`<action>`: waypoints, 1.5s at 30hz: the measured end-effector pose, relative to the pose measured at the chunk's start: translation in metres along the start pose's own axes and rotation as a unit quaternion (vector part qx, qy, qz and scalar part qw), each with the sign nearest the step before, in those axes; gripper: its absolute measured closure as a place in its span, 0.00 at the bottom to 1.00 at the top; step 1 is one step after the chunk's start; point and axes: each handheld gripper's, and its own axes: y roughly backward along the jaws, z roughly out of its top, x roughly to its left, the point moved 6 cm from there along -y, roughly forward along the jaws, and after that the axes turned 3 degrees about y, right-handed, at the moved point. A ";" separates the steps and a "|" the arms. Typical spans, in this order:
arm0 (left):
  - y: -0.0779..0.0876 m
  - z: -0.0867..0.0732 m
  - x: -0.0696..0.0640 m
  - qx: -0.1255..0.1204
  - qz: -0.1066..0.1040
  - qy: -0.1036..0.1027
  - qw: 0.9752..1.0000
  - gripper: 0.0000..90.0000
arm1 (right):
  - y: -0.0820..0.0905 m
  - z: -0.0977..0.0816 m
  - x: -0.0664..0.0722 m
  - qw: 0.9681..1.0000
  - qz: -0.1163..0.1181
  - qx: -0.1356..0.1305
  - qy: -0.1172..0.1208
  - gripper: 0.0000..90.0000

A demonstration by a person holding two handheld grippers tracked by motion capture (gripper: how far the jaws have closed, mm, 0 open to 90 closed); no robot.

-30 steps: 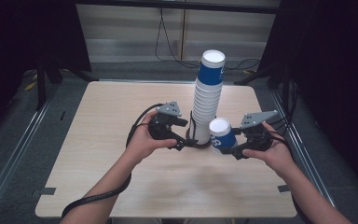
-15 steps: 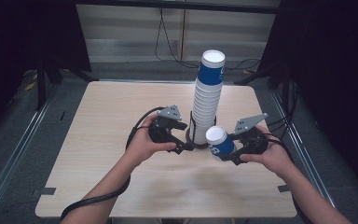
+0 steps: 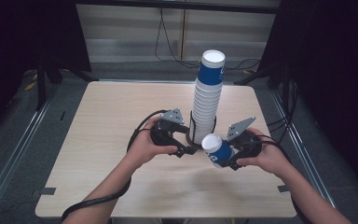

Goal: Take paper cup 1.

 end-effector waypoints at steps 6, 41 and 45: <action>-0.004 -0.001 -0.002 0.009 -0.003 -0.009 1.000 0.18 | -0.003 0.001 0.003 1.000 0.006 0.021 0.015 0.25; -0.030 0.001 -0.015 0.049 -0.042 -0.040 0.997 0.18 | -0.017 0.016 0.015 0.993 0.041 0.091 0.061 0.25; -0.034 0.000 -0.017 0.056 -0.049 -0.047 0.996 0.19 | -0.019 0.018 0.016 0.993 0.043 0.092 0.066 0.25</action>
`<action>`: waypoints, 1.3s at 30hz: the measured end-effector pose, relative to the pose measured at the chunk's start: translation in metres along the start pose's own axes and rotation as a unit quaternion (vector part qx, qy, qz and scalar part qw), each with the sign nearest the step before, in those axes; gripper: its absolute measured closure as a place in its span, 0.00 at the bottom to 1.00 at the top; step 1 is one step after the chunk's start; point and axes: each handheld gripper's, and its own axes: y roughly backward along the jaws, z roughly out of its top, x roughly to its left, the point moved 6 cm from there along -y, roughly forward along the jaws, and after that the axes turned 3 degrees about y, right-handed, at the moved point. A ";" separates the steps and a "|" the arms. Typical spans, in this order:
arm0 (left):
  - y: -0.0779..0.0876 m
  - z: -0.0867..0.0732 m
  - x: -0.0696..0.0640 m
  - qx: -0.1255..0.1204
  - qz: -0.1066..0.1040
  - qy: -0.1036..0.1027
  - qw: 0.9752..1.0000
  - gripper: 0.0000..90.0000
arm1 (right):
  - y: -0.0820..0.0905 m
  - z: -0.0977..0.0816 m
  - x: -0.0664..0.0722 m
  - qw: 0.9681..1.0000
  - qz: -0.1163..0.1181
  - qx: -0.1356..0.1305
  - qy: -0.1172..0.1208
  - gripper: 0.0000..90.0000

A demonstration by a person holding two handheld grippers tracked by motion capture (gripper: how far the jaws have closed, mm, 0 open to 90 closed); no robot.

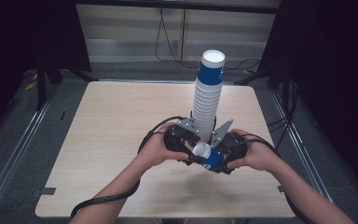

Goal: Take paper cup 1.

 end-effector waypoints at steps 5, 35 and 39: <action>-0.002 0.001 -0.003 -0.002 -0.016 -0.003 1.000 0.26 | 0.000 0.004 0.002 1.000 0.003 -0.002 0.002 0.25; 0.019 -0.005 -0.002 -0.015 -0.028 0.009 0.999 0.33 | -0.005 0.005 -0.002 0.994 0.009 -0.107 -0.033 0.14; 0.024 -0.004 -0.001 -0.023 -0.028 0.011 0.999 0.33 | -0.003 0.004 -0.001 0.992 0.008 -0.120 -0.040 0.14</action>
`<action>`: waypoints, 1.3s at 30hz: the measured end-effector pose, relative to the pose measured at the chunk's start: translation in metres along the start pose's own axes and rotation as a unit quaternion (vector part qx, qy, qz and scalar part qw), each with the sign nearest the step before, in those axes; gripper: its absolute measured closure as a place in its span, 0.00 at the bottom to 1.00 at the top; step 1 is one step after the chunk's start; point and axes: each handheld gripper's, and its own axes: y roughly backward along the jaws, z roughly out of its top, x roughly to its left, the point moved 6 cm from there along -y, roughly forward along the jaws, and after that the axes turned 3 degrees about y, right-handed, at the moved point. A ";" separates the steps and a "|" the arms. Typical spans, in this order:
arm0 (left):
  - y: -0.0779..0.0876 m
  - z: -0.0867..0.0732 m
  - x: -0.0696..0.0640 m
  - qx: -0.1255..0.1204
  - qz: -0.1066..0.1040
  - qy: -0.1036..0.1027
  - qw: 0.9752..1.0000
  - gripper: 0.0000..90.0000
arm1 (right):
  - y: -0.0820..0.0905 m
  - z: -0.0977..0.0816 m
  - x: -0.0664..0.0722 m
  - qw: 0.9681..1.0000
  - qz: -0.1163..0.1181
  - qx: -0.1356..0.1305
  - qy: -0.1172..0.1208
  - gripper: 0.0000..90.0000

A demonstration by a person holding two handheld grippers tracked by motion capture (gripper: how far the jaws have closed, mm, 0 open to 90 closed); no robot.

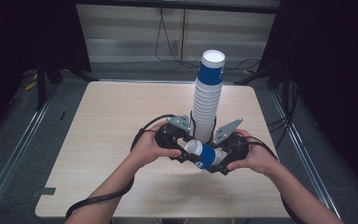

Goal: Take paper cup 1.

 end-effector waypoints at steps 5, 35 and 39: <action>0.006 0.001 0.000 -0.007 0.001 0.003 1.000 0.33 | 0.000 -0.001 0.000 1.000 -0.003 -0.027 -0.004 0.13; 0.041 -0.010 0.014 -0.067 0.024 0.056 0.996 0.33 | -0.012 -0.015 -0.004 0.990 -0.028 -0.130 -0.044 0.14; 0.043 -0.012 0.016 -0.081 0.027 0.067 0.994 0.33 | -0.016 -0.011 -0.003 0.989 -0.024 -0.138 -0.041 0.14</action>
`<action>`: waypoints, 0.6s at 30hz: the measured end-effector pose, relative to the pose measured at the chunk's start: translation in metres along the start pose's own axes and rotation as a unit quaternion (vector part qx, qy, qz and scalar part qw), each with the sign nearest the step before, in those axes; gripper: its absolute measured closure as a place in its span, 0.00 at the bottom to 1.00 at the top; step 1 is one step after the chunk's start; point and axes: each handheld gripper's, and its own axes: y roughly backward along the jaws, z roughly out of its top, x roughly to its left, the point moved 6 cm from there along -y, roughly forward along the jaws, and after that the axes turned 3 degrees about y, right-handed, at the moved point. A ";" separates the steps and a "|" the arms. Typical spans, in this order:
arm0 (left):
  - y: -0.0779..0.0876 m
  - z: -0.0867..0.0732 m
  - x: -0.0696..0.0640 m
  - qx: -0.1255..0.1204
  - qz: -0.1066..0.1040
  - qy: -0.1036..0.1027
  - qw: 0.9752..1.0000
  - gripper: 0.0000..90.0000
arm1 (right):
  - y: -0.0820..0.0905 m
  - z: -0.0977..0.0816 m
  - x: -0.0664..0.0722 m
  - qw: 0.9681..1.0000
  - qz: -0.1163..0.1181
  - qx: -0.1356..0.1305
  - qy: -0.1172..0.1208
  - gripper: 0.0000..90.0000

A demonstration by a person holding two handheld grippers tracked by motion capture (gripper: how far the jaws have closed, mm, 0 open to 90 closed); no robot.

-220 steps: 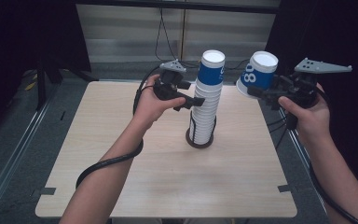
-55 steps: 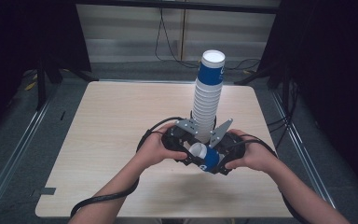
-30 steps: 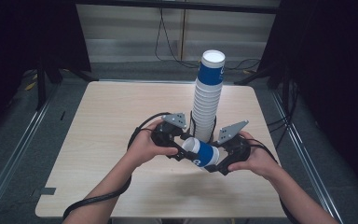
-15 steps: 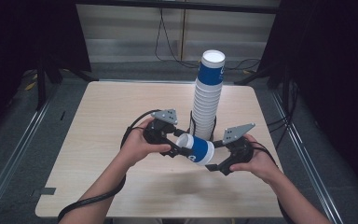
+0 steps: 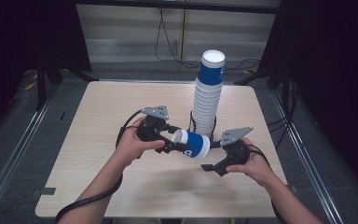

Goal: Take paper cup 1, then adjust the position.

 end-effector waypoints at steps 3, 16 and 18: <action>0.002 -0.002 0.001 -0.002 0.005 0.003 1.000 0.33 | -0.003 0.003 0.000 1.000 0.004 -0.008 -0.003 0.14; 0.002 -0.006 0.001 -0.011 0.006 0.014 1.000 0.32 | -0.007 0.011 0.004 0.999 0.014 -0.031 -0.011 0.14; 0.001 -0.007 0.000 -0.014 0.004 0.015 1.000 0.33 | -0.009 0.012 0.003 0.999 0.011 -0.033 -0.012 0.14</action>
